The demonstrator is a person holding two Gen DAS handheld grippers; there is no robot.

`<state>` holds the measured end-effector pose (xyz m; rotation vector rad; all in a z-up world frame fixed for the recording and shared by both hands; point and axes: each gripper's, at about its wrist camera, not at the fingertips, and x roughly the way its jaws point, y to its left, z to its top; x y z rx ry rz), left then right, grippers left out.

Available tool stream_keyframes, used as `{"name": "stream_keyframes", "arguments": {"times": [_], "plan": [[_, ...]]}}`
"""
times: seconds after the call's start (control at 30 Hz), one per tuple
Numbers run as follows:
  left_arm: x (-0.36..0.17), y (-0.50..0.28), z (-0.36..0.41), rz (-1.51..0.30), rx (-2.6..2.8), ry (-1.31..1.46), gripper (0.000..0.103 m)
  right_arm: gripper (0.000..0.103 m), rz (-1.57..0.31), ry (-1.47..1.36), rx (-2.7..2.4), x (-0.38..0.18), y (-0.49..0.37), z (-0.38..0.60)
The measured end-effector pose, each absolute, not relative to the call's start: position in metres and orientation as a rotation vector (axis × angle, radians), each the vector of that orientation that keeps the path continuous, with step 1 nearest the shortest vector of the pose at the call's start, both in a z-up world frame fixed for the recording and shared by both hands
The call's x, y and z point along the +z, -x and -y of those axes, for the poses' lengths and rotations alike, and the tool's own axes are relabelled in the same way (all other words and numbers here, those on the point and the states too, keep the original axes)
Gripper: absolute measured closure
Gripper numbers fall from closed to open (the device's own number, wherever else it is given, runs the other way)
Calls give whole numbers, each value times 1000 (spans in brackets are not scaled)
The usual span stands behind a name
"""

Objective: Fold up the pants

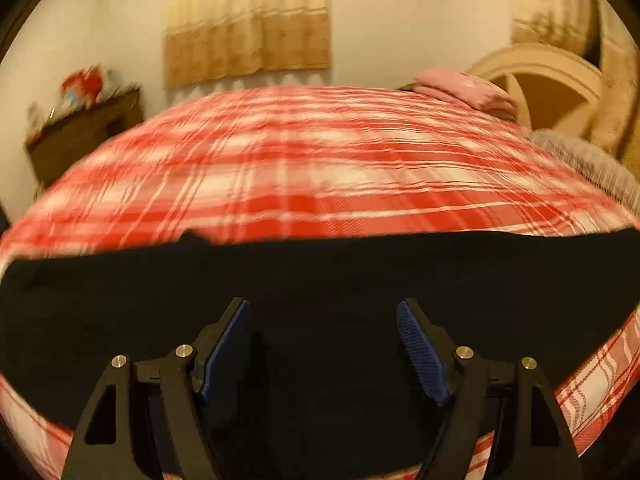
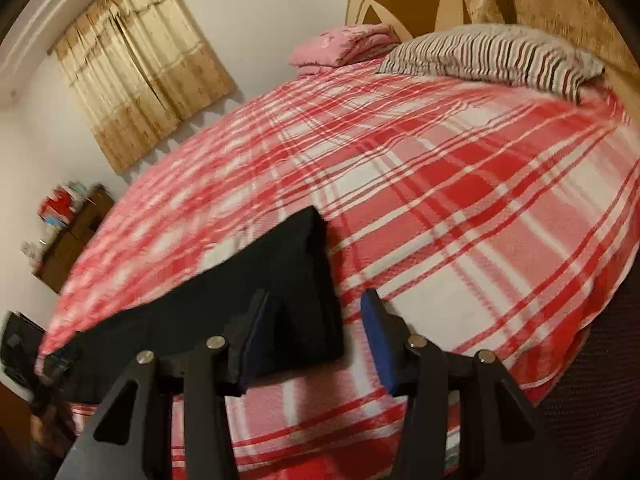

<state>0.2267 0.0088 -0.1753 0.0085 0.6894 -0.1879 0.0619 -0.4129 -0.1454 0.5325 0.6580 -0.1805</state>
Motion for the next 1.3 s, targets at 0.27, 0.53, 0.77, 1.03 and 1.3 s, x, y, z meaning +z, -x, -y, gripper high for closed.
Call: {"name": "stream_keyframes", "arguments": {"times": [0.27, 0.53, 0.77, 1.03, 1.3], "plan": [[-186, -222, -45, -677, -83, 21, 26, 57, -620, -519, -195, -150, -66, 405], [-194, -219, -73, -674, -50, 74, 22, 65, -614, -560, -208, -150, -59, 402], [-191, -217, -74, -671, -58, 88, 19, 87, -589, -520, -188, -148, -78, 388], [-187, -215, -89, -662, -26, 141, 18, 88, -487, -376, -156, -118, -79, 346], [-185, -214, -93, -653, -4, 126, 18, 88, -472, -325, -84, -104, -101, 307]]}}
